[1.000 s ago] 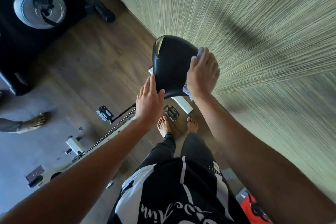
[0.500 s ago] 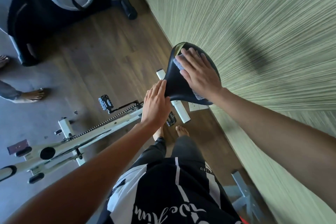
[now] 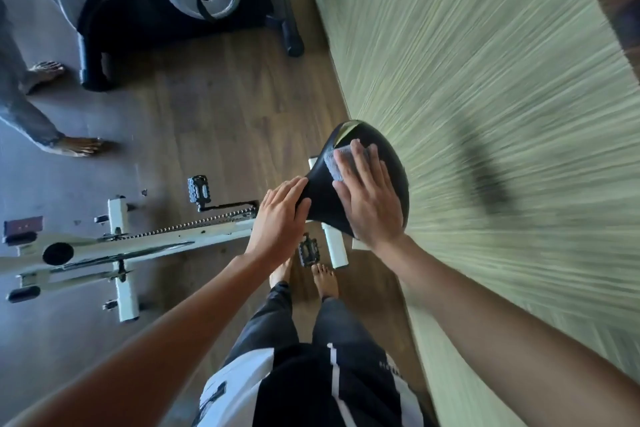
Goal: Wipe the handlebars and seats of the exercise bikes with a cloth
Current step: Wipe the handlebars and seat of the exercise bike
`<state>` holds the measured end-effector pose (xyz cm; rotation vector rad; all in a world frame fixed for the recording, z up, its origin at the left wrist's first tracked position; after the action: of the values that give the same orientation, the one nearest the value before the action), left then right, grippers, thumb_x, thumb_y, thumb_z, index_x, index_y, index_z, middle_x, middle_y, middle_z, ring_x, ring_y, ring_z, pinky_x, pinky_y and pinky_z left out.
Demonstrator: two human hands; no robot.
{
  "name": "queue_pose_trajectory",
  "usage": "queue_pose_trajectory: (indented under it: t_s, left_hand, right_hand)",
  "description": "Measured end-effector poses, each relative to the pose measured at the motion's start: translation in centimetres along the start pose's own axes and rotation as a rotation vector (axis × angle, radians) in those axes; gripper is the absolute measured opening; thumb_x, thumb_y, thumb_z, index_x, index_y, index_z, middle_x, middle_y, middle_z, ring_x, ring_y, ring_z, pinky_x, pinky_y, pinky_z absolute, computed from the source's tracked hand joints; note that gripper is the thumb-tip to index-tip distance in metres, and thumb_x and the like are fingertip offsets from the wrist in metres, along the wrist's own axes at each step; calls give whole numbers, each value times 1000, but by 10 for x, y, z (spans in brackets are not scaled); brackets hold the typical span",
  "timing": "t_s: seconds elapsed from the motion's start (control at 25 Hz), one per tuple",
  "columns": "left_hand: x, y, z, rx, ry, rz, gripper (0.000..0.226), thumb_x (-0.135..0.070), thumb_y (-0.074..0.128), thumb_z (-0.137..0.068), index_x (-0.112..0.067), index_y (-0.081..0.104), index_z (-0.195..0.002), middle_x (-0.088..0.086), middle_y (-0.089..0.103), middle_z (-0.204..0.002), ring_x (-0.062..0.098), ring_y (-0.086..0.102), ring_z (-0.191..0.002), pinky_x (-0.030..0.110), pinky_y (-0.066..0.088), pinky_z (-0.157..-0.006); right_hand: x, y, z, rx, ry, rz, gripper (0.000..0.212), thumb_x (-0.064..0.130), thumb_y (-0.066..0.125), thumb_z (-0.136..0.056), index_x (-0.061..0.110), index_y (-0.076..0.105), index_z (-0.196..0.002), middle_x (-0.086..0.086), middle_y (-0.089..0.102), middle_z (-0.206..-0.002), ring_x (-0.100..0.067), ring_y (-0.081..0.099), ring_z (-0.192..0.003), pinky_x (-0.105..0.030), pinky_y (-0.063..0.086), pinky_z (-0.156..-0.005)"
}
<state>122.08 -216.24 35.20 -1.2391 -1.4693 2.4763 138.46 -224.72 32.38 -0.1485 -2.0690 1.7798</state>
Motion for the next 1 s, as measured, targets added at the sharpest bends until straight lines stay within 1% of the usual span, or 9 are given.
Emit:
queue_pose_trajectory:
  t_s: [0.28, 0.48, 0.56, 0.6, 0.68, 0.72, 0.8, 0.92, 1.0]
  left_hand:
    - [-3, 8, 2, -82, -13, -24, 42, -25, 47, -101, -12, 51, -141, 6, 54, -143, 25, 47, -131, 48, 36, -113]
    - [-7, 15, 4, -121, -57, -32, 40, -22, 50, -101, -12, 51, -140, 5, 54, -143, 24, 45, -133, 50, 33, -114]
    - [-10, 11, 5, -136, -85, 18, 40, -18, 51, -101, -12, 52, -140, 5, 53, -144, 23, 44, -134, 44, 32, -116]
    - [-10, 7, 9, -153, -113, 49, 40, -17, 51, -100, -13, 52, -140, 5, 52, -144, 23, 44, -134, 38, 32, -116]
    - [-8, -5, 27, -220, -170, 79, 39, -14, 53, -100, -14, 54, -138, 5, 53, -144, 23, 44, -134, 33, 33, -112]
    - [-4, -13, 39, -257, -192, 80, 38, -14, 54, -99, -15, 56, -137, 5, 54, -143, 23, 46, -133, 34, 35, -111]
    - [5, -29, 71, -346, -270, 96, 37, -12, 56, -98, -16, 59, -134, 3, 57, -141, 22, 50, -131, 33, 36, -110]
    - [21, -52, 141, -507, -454, 152, 39, -6, 60, -93, -16, 62, -131, 3, 61, -136, 23, 53, -129, 36, 39, -111]
    - [27, -60, 199, -636, -559, 178, 39, -3, 63, -91, -14, 64, -128, 5, 65, -130, 24, 58, -123, 34, 41, -108]
  right_hand:
    - [-23, 5, -14, -5, -219, -38, 51, 28, 40, -105, 6, 39, -151, -18, 32, -159, -40, 26, -148, -50, 33, -117]
    - [-24, 3, -19, 64, -244, -151, 49, 26, 39, -105, 4, 42, -149, -19, 35, -157, -39, 28, -147, -51, 34, -117]
    - [-22, -7, -23, 113, -129, -358, 49, 27, 38, -107, 8, 38, -151, -14, 31, -160, -30, 21, -151, -42, 25, -122]
    - [-21, -15, -25, 159, -28, -491, 48, 27, 37, -108, 12, 35, -154, -8, 26, -163, -22, 16, -152, -34, 20, -124]
    - [-12, -32, -28, 240, 109, -673, 49, 28, 37, -108, 19, 30, -156, 0, 22, -165, -8, 11, -151, -15, 12, -119]
    - [-3, -40, -28, 268, 125, -714, 49, 28, 37, -108, 20, 30, -156, 2, 23, -164, -3, 11, -150, -8, 10, -116]
    - [23, -53, -24, 321, 50, -776, 49, 26, 39, -108, 18, 31, -155, 1, 26, -163, -1, 15, -148, -6, 11, -115]
    - [83, -64, -5, 463, -166, -812, 48, 24, 41, -107, 15, 34, -154, -1, 29, -161, -10, 20, -151, -18, 14, -121]
    - [125, -64, 18, 570, -313, -788, 47, 23, 42, -106, 16, 38, -152, -1, 31, -160, -12, 22, -150, -22, 16, -122]
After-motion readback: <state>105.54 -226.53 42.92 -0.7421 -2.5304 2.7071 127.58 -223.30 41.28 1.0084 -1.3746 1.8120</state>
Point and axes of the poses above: each hand's wrist, its own z-axis away from the middle knuckle, its own y-axis out of the palm, x = y × z, the point moved 1 cm from there along -z, towards the middle knuckle
